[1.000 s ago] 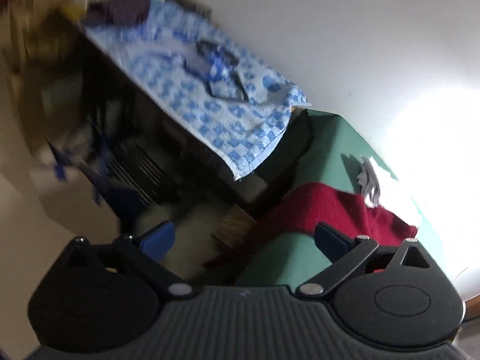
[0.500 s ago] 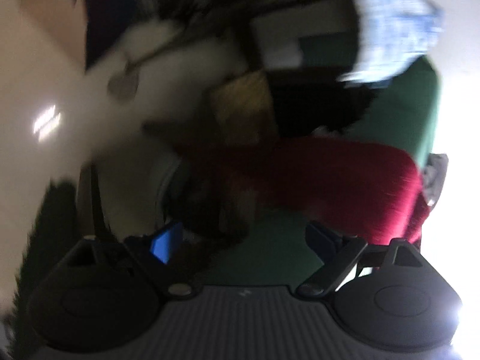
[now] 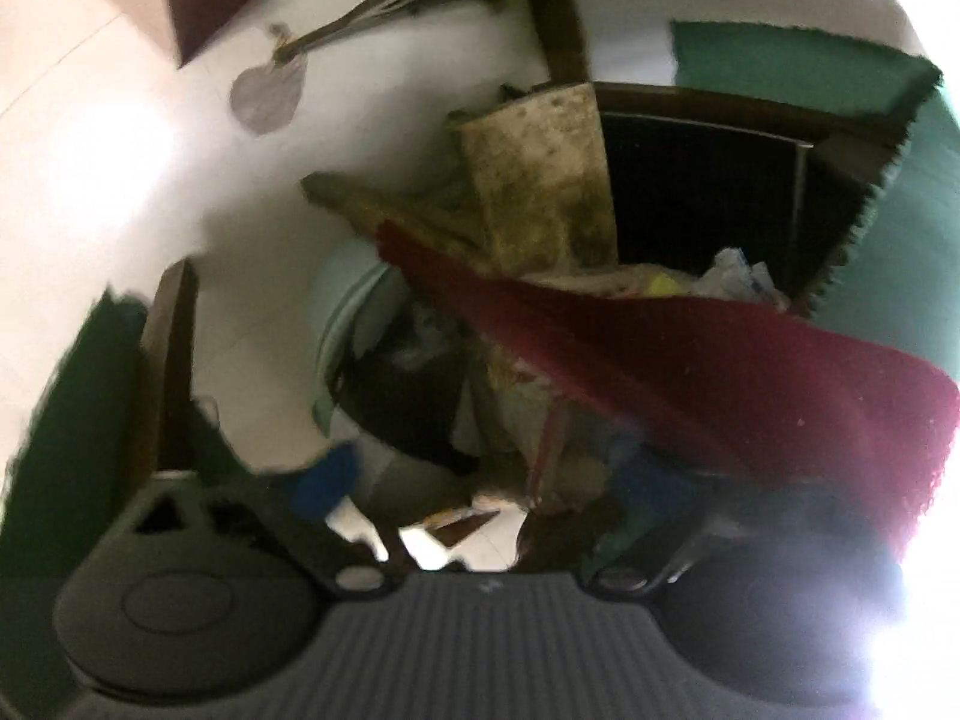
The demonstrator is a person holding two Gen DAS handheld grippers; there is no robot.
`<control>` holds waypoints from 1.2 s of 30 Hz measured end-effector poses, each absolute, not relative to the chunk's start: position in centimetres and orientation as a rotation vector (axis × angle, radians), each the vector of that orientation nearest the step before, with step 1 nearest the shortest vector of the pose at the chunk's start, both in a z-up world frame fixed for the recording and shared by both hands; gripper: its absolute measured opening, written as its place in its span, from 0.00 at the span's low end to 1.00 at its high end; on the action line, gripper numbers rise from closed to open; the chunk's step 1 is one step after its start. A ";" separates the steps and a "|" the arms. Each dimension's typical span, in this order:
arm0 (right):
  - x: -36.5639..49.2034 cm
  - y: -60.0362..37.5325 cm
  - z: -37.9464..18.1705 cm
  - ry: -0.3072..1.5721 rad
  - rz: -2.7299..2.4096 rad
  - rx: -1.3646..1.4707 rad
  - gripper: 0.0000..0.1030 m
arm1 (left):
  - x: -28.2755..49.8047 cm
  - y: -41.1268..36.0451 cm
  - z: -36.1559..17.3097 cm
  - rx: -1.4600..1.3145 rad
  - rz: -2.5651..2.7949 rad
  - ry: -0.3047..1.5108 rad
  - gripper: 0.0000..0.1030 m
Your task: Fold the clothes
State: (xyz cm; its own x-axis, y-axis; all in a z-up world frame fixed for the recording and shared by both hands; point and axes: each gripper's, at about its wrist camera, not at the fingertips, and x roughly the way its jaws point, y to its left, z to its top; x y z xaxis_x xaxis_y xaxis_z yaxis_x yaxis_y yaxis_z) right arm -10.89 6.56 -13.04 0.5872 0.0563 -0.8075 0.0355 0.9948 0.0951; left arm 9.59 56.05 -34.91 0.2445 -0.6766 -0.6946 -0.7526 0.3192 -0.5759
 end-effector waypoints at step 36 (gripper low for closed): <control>-5.1 25.0 -9.3 0.385 0.738 -0.639 0.72 | -4.0 57.2 -15.6 -0.778 0.251 0.990 0.96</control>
